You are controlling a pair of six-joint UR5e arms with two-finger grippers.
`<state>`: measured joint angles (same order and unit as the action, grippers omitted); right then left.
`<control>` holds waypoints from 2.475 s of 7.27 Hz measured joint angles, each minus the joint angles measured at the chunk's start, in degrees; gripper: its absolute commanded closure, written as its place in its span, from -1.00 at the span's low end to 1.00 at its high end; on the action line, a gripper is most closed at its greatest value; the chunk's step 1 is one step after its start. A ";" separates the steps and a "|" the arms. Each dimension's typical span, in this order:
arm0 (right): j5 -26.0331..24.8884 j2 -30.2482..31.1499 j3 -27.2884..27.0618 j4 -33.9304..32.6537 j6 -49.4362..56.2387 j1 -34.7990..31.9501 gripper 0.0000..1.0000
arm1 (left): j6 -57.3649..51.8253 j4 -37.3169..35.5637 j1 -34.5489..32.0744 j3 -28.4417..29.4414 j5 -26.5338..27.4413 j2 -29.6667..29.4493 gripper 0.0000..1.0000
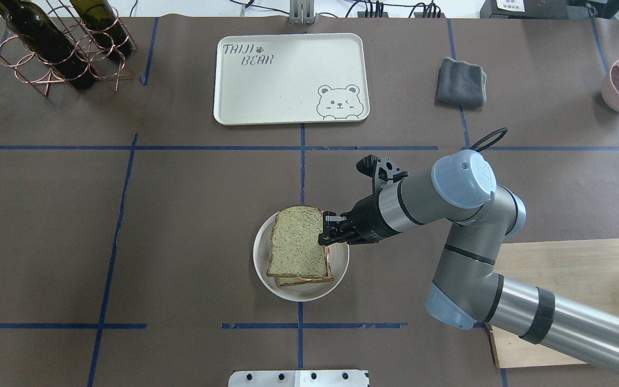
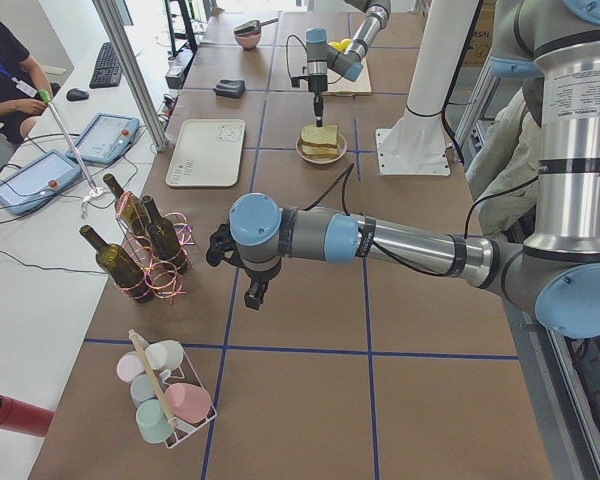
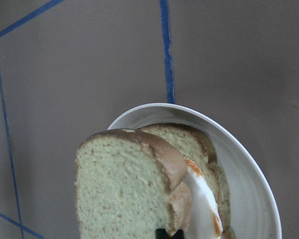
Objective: Make sandwich and place on tray
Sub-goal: 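Carry the bread slice with the right gripper onto the egg toast, then open the right gripper and withdraw it while the left arm reaches toward the plate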
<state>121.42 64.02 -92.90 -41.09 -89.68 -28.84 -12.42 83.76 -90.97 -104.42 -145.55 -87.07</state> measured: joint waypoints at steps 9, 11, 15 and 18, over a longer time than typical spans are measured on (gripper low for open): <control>1.05 0.51 -0.55 -1.35 1.01 -0.90 -1.00 | 4.23 8.15 5.47 0.02 -8.52 -0.27 -1.00; 3.85 5.15 -4.62 -1.18 1.00 -5.29 -1.00 | 22.92 23.48 13.17 -0.06 -10.71 -0.63 -1.00; 4.95 20.51 -12.97 -0.91 1.19 -14.46 -1.00 | 78.42 52.20 37.85 0.11 6.54 -11.35 -1.00; 5.18 26.27 -13.99 -0.60 5.17 -17.56 -1.00 | 94.59 45.36 55.24 -0.41 23.09 -18.92 -0.68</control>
<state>126.60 90.28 -106.90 -41.70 -84.51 -46.40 82.17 129.12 -35.72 -104.83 -122.45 -105.98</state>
